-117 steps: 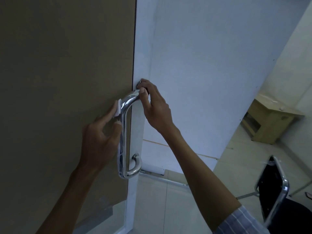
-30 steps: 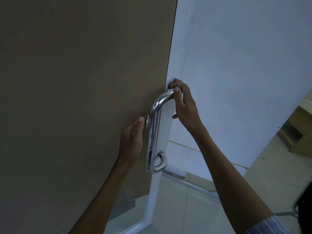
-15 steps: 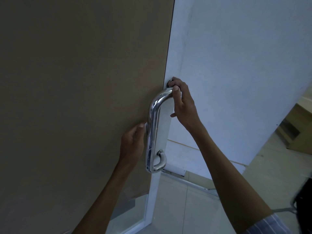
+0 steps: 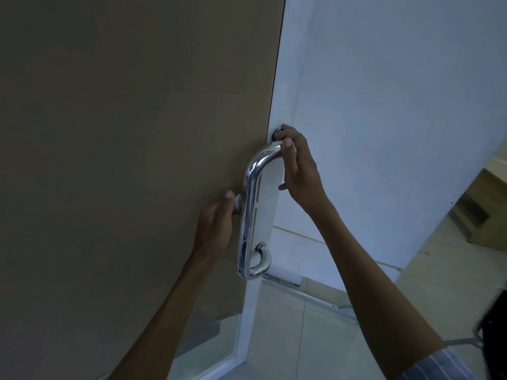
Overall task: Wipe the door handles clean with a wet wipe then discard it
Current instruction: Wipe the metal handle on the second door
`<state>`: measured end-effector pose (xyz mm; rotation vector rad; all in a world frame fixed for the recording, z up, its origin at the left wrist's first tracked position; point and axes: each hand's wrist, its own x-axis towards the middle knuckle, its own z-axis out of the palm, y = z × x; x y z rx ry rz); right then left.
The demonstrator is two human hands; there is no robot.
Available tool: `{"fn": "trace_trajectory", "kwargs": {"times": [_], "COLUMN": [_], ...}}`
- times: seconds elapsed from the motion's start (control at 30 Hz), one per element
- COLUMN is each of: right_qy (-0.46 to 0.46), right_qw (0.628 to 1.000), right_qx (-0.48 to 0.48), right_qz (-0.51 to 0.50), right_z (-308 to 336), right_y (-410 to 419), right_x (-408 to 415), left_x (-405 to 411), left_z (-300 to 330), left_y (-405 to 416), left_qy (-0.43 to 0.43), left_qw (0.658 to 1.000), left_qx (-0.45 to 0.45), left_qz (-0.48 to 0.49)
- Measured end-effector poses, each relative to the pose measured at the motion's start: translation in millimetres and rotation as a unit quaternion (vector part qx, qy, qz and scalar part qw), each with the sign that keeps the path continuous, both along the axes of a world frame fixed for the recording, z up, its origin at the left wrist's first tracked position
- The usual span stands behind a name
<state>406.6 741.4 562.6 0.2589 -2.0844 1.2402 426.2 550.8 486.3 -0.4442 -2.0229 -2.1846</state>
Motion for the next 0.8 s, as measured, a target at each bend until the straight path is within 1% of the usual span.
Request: {"fn": "trace_trajectory", "kwargs": {"times": [0.1, 0.23, 0.4, 0.5, 0.53, 0.63, 0.7, 0.8], "right_qy": [-0.001, 0.002, -0.003, -0.009, -0.01, -0.01, -0.007, -0.01], "right_qw": [1.0, 1.0, 1.0, 1.0, 1.0, 1.0, 1.0, 1.0], "right_qx": [-0.004, -0.002, -0.009, -0.005, -0.003, -0.003, -0.004, -0.01], "right_qz": [0.002, 0.004, 0.004, -0.002, -0.003, -0.003, 0.001, 0.005], "right_z": [-0.1, -1.0, -0.1, -0.2, -0.6, -1.0, -0.4, -0.1], "right_y": [0.4, 0.7, -1.0, -1.5, -1.6, -1.2, -0.3, -0.4], "right_x": [0.6, -2.5, -1.4, -0.7, -0.6, -0.6, -0.8, -0.3], "left_x": [0.6, 12.3, 27.2, 33.4, 36.6, 44.0, 45.9, 40.9], "left_z": [-4.0, 13.7, -1.0, 5.2, 6.7, -1.2, -11.0, -10.0], "left_y": [-2.5, -3.3, -1.8, -0.5, 1.4, 8.4, 14.3, 21.3], "left_qy": [0.0, 0.04, 0.04, 0.078, 0.103, 0.167, 0.195, 0.253], "left_qw": [0.999, 0.999, 0.996, 0.995, 0.993, 0.977, 0.964, 0.934], "left_qx": [-0.026, 0.026, -0.068, -0.029, -0.036, -0.124, -0.179, -0.249], "left_qz": [0.025, 0.016, 0.051, 0.05, 0.046, 0.042, 0.038, 0.038]}}
